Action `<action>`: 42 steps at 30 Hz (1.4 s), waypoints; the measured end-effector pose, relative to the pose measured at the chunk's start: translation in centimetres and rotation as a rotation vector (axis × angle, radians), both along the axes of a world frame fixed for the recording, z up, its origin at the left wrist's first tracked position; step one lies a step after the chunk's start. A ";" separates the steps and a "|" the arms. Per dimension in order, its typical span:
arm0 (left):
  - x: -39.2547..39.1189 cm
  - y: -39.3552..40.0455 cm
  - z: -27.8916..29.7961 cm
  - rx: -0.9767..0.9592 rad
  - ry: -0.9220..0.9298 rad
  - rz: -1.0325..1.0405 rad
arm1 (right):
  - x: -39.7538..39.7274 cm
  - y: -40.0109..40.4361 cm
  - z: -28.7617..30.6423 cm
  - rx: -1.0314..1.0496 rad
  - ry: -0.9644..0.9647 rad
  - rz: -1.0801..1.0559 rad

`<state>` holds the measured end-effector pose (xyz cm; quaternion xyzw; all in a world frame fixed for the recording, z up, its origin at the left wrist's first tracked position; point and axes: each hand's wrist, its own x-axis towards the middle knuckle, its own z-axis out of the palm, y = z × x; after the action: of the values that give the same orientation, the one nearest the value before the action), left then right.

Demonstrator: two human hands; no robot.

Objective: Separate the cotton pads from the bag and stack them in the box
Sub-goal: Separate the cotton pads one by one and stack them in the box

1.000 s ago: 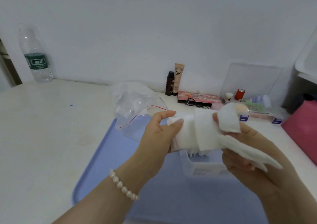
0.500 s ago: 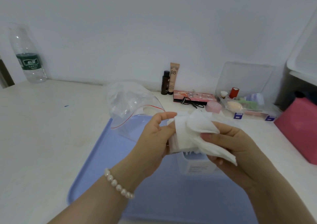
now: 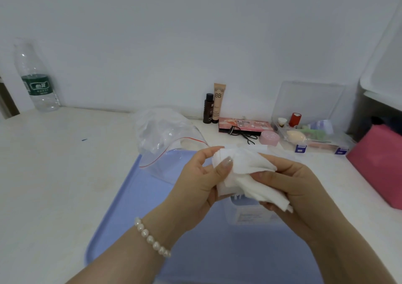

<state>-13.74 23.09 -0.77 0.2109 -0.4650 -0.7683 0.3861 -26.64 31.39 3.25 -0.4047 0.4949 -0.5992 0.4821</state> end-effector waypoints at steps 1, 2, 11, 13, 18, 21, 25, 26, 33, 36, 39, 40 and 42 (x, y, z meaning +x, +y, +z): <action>0.0 0.0 0.0 0.002 0.009 -0.001 | 0.1 0.0 0.0 -0.007 -0.011 -0.007; 0.0 0.0 0.0 0.001 0.013 0.000 | 0.1 0.0 0.1 -0.012 -0.024 -0.014; -0.1 -0.3 -0.4 -0.052 -0.053 0.095 | 0.7 0.2 0.6 -0.011 -0.066 -0.090; -0.2 -0.2 -0.4 -0.068 -0.062 0.114 | 0.6 0.2 0.5 0.014 -0.055 -0.175; -0.1 -0.3 -0.3 -0.058 -0.034 0.181 | -0.3 -0.4 -0.6 0.059 0.087 -0.340; 0.0 -0.4 -0.2 -0.072 -0.008 0.239 | -0.5 -0.5 -0.7 -0.018 0.087 -0.408; -0.1 -0.1 -0.2 -0.120 -0.014 0.326 | 0.6 -0.5 -0.8 -0.143 0.125 -0.537; -0.2 0.0 -0.2 -0.120 -0.014 0.332 | 1.3 -0.5 -1.0 -0.172 0.157 -0.539; -0.5 0.4 -0.2 -0.018 0.064 0.170 | 3.7 -1.5 -2.8 -0.275 0.506 -0.535; -0.5 0.6 -0.1 0.021 0.049 0.119 | 3.5 -1.7 -3.2 -0.264 0.636 -0.554; -0.4 0.8 0.1 0.036 0.036 0.089 | 3.5 -1.9 -3.6 -0.234 0.741 -0.565; -0.4 0.8 0.1 0.042 0.035 0.082 | 3.6 -2.0 -3.7 -0.220 0.765 -0.565; -0.3 1.0 0.2 0.064 0.037 0.077 | 3.6 -2.1 -3.7 -0.194 0.801 -0.569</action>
<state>-14.00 24.04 -0.54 0.2267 -0.4246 -0.7712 0.4166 -23.04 29.26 -0.48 -0.4952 0.6737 -0.5477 0.0318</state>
